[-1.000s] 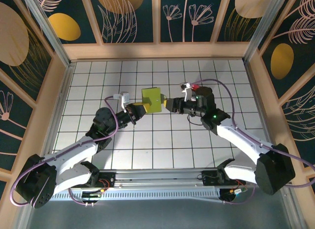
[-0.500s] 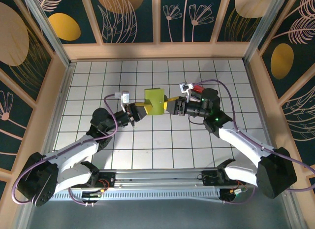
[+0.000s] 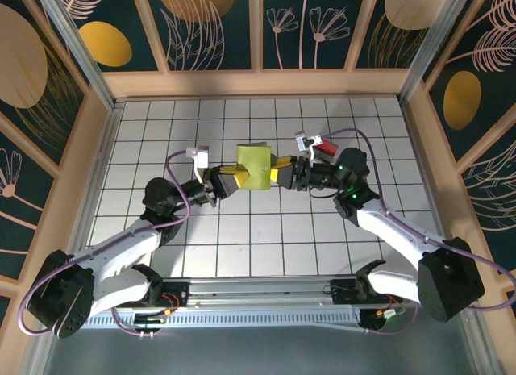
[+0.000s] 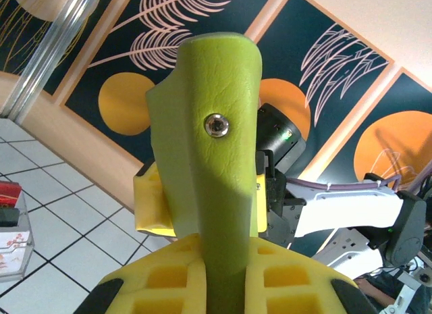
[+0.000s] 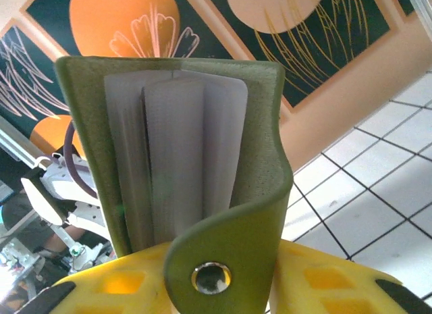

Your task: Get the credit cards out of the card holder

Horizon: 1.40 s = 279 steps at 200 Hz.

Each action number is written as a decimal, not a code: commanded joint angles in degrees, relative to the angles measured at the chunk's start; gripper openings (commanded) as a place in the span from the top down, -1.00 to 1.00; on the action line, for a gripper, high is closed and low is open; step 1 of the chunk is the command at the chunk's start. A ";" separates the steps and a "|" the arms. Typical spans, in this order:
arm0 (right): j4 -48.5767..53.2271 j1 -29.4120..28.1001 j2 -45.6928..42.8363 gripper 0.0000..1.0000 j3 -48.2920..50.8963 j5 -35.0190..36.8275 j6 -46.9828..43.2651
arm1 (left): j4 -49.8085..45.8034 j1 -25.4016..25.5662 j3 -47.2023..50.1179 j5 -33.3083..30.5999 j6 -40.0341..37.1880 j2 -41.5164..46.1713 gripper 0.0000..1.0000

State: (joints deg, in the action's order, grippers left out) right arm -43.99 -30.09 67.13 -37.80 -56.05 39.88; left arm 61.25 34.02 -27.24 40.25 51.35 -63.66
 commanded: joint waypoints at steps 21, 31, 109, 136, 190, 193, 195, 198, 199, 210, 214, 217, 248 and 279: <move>-0.88 -1.68 0.22 0.68 -1.30 -4.24 0.10 | 0.98 0.41 -2.21 0.38 1.11 -2.04 1.00; 1.17 -1.69 -0.29 0.76 -1.54 -3.19 -0.86 | 0.30 0.40 -2.03 -0.43 0.93 -1.91 1.00; 21.34 -2.23 -3.45 1.00 -5.52 9.41 -8.76 | -8.27 0.43 -3.94 -4.38 -1.23 -3.81 -0.55; 28.61 -2.64 -3.05 1.00 -7.60 15.18 -10.83 | -10.39 0.43 -4.77 -5.47 -2.31 -4.57 -0.86; 33.33 -3.92 -1.34 1.00 -9.38 20.06 -11.75 | -10.87 0.43 -5.18 -6.49 -1.87 -6.52 -0.97; 33.37 -4.12 -1.19 1.00 -9.48 20.10 -11.75 | -11.01 0.41 -5.23 -6.56 -1.87 -6.66 -0.97; 33.42 -4.13 -1.14 1.00 -9.55 20.15 -11.75 | -11.05 0.43 -5.26 -6.60 -1.85 -6.72 -0.97; 33.51 -4.30 -0.94 1.00 -9.71 20.25 -11.80 | -11.14 0.43 -5.27 -6.64 -1.87 -6.86 -0.97; 33.52 -4.34 -0.90 1.00 -9.73 20.27 -11.82 | -11.19 0.43 -5.23 -6.70 -1.87 -6.89 -0.97; 34.06 -4.79 -0.55 1.00 -10.30 20.75 -12.00 | -11.47 0.43 -5.36 -7.04 -1.91 -7.17 -0.97; 34.28 -4.88 -0.49 1.00 -10.63 20.87 -12.10 | -11.63 0.42 -5.35 -7.20 -1.95 -7.26 -0.97; 34.46 -5.08 -0.36 1.00 -10.77 21.01 -12.22 | -11.78 0.43 -5.36 -7.33 -1.98 -7.34 -0.97; 37.66 -6.63 0.33 1.00 -13.22 23.76 -13.37 | -13.56 0.43 -5.46 -8.90 -2.42 -7.62 -0.97; 40.90 -7.78 0.37 1.00 -15.00 27.13 -14.47 | -15.31 0.39 -5.40 -10.32 -3.14 -7.36 -0.97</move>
State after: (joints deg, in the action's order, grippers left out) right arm -4.97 -37.01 67.53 -49.91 -32.82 27.35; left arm 47.05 34.30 -30.98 31.16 49.74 -71.20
